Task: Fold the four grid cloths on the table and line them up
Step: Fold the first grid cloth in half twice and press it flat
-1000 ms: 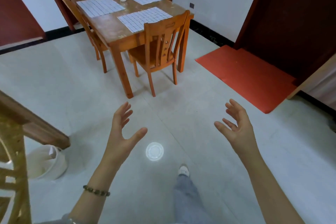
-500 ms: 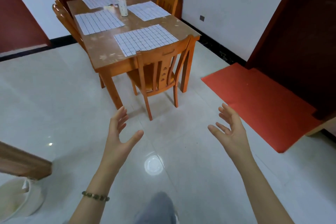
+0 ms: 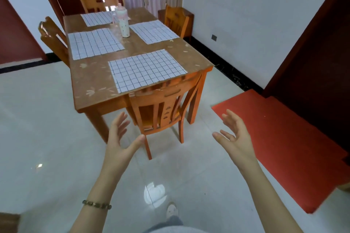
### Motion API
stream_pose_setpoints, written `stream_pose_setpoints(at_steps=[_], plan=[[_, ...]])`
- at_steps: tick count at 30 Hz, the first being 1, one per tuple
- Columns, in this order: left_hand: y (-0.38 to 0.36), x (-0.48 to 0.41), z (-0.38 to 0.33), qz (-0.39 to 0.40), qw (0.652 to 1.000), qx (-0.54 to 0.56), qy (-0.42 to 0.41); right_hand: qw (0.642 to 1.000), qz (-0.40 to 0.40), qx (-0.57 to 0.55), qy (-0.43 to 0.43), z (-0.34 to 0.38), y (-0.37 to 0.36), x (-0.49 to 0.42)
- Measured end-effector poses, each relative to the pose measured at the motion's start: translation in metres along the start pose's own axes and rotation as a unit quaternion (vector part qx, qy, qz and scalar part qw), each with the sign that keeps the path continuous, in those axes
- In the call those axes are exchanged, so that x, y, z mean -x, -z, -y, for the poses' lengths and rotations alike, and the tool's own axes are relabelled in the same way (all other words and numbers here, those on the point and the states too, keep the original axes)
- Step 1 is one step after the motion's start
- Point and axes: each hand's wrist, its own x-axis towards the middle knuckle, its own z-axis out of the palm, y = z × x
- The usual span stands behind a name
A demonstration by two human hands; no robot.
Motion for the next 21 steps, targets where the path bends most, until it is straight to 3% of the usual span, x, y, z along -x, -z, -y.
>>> stream_pose_setpoints(at_steps=[8,21], plan=[[-0.027,-0.122,0.003,0.004,1.0,0.001,-0.015,1.0,0.013,-0.014,0.0,-0.002,-0.023,-0.129],[-0.066,-0.292,0.042,-0.1,0.995,0.008,0.021,0.99,0.13,-0.048,0.015,-0.021,-0.084,-0.366]])
